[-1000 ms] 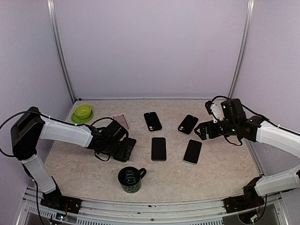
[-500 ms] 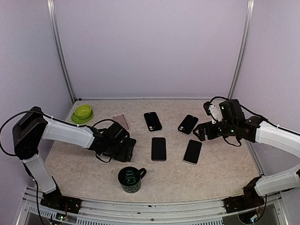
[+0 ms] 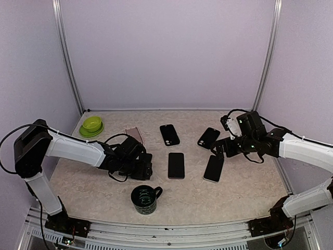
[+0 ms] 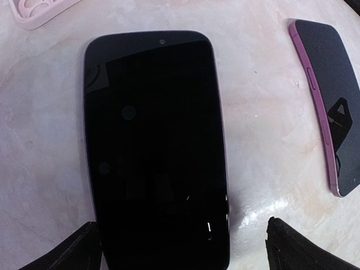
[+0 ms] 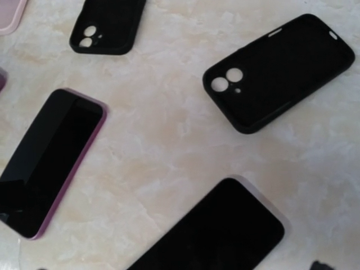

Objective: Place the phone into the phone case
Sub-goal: Move the phone to the center of the board.

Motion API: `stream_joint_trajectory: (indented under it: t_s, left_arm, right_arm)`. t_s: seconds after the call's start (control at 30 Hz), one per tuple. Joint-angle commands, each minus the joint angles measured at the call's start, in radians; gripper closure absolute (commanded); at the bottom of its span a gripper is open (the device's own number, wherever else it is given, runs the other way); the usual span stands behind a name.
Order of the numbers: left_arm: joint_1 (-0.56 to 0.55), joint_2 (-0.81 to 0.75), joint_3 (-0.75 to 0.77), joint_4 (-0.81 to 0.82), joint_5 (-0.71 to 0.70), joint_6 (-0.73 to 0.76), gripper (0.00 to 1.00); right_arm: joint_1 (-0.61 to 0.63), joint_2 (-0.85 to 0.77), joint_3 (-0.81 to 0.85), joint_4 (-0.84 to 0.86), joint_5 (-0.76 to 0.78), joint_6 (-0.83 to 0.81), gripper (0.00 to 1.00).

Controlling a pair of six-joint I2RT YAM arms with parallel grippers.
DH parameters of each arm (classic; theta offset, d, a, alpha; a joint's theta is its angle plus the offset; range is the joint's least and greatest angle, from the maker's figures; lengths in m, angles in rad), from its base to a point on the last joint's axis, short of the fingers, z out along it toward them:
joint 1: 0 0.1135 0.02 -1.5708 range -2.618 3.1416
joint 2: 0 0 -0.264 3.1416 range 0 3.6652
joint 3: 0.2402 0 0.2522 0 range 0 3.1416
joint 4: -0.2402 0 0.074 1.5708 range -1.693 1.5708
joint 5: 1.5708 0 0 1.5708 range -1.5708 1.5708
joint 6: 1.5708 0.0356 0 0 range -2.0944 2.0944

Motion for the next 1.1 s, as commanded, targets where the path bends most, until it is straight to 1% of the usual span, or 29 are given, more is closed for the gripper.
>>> stream_joint_trajectory:
  t_s: [0.0, 0.23, 0.43, 0.53, 0.63, 0.7, 0.87, 1.07]
  left_arm:
    - [-0.032, -0.007, -0.020, -0.001, 0.068, -0.065, 0.01]
    - [-0.040, -0.016, -0.009, 0.052, 0.122, -0.098, 0.01]
    - [-0.042, 0.006, 0.006, 0.096, 0.150, -0.101, 0.01]
    - [-0.042, 0.019, 0.004, 0.137, 0.184, -0.103, 0.01]
    - [-0.042, 0.007, 0.007, 0.174, 0.186, -0.098, 0.01]
    - [-0.042, -0.008, 0.010, 0.173, 0.164, -0.087, 0.01]
    - [-0.014, -0.093, 0.029, 0.084, 0.027, -0.058, 0.01]
    - [0.084, -0.242, 0.001, -0.001, -0.057, -0.049, 0.01]
  right_arm:
    - [0.023, 0.024, 0.040, 0.000, 0.019, 0.014, 0.00]
    - [0.077, 0.087, 0.088, 0.003, 0.045, 0.017, 0.00]
    - [0.136, 0.154, 0.145, 0.009, 0.072, 0.016, 0.00]
    - [0.161, 0.198, 0.170, 0.014, 0.083, 0.017, 0.00]
    - [0.198, 0.256, 0.208, 0.023, 0.093, 0.017, 0.00]
    - [0.215, 0.279, 0.226, 0.029, 0.097, 0.015, 0.00]
    - [0.260, 0.333, 0.276, 0.030, 0.111, 0.015, 0.00]
    - [0.324, 0.433, 0.350, 0.035, 0.142, 0.021, 0.00]
